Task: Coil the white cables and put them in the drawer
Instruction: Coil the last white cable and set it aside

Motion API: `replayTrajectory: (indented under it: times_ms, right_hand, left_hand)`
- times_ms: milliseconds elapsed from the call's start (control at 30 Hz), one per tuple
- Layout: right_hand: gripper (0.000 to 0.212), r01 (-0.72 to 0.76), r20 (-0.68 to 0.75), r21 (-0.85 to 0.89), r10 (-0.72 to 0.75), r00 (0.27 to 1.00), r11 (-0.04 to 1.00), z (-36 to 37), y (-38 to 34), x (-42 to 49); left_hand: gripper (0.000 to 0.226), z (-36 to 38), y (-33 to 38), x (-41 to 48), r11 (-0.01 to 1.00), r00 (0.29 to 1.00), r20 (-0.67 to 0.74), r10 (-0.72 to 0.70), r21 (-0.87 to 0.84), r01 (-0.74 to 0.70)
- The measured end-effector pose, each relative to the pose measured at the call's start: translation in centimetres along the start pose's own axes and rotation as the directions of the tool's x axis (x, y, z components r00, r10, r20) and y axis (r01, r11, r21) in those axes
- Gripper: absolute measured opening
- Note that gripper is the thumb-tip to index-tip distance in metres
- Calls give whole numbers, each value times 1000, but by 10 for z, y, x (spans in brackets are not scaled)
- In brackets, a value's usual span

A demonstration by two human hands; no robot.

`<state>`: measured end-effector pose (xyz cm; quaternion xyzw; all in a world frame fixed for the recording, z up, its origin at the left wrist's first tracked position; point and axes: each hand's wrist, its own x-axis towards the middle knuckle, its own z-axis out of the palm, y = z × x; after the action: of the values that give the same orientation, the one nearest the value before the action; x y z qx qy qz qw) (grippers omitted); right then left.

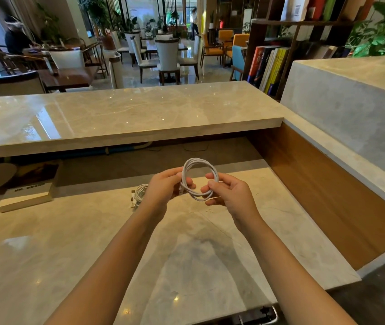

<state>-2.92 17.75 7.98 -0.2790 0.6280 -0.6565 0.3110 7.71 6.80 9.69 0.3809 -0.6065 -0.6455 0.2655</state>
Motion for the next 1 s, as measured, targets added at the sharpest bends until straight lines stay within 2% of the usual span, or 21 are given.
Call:
replayTrajectory:
  times_ms: [67,233,367,467,633,733,867,1000]
  right_hand:
    - [20,-12,-37,-44,11,999,999,0,1,3]
    - [34,64,-83,-244,-86,993,968,2,3,7]
    - [28,110,-68,-368,-145,987,923,1,2,7]
    - [22,205,-39,-449,-248,968,870,-1,-2,6]
    - [20,343,20,-387,-364,931,856,-2,-17,7]
    - [14,342,32,-388,-358,933,856,-5,-21,9]
    - [7,283,105,-389,-263,959,877,-7,-21,8]
    - [6,285,211,-369,-219,953,885,-12,-28,8]
  left_hand:
    - [22,0,1,-1,998,999,27,-44,-45,45]
    - [25,10,2,-5,999,1000,-8,-20,38,20]
    - [29,13,-2,-11,944,977,-34,212,267,-195]
    - [23,11,-3,-13,946,968,-40,248,227,-233]
    - [21,12,-2,-19,973,980,67,188,121,-195]
    - [21,11,-2,-22,978,977,70,202,30,-204]
    - [22,9,-4,-22,966,970,-10,242,98,-240]
    - [22,7,-4,-22,945,956,25,291,150,-292]
